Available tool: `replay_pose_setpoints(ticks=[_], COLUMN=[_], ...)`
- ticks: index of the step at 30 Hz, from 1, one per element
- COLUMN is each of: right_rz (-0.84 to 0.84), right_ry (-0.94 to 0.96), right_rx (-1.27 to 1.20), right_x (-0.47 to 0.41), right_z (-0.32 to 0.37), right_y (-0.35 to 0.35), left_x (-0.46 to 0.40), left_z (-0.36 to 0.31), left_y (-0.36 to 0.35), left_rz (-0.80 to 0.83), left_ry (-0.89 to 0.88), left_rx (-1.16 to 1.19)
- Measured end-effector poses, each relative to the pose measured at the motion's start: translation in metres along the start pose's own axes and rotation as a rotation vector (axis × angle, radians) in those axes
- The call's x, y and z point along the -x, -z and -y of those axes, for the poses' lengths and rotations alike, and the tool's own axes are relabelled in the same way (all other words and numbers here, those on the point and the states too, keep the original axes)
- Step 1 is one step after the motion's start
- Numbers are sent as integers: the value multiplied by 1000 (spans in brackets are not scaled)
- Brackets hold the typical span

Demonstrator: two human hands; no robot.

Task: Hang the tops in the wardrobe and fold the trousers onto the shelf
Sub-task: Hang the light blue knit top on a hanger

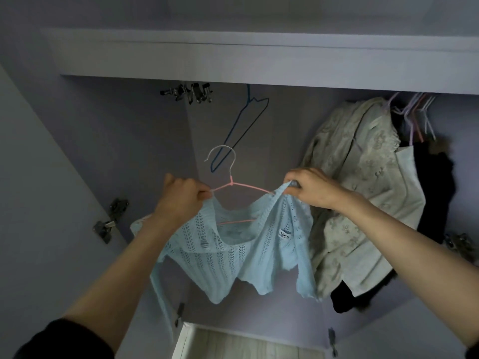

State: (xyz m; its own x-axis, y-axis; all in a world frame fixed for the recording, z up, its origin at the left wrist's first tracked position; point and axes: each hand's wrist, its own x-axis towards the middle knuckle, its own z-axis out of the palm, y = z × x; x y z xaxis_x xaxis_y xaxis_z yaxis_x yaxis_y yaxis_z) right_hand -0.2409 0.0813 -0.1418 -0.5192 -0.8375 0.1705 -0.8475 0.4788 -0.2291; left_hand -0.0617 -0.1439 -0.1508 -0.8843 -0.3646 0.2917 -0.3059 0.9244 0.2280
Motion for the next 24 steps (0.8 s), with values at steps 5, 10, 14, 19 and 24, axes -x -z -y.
replay_pose_setpoints(ticks=[5,10,14,19,24], right_rz=[-145,-188,-145,-38,-144], right_ry=[102,24,-64,-74,-54], right_rx=[-226,-467,-509,-519,-446], right_x=[-4,-8,-9,-8,-5], right_z=[41,44,42,40,28], right_y=[10,4,-7,-17,-10], left_x=[-4,0,2,2,8], left_z=[-2,-5,-8,-6,18], left_y=[3,9,6,5,1], left_rz=[-71,-72,-21,-25,-104], left_ry=[57,115,143,167,216], left_rx=[232,547,597,596,504])
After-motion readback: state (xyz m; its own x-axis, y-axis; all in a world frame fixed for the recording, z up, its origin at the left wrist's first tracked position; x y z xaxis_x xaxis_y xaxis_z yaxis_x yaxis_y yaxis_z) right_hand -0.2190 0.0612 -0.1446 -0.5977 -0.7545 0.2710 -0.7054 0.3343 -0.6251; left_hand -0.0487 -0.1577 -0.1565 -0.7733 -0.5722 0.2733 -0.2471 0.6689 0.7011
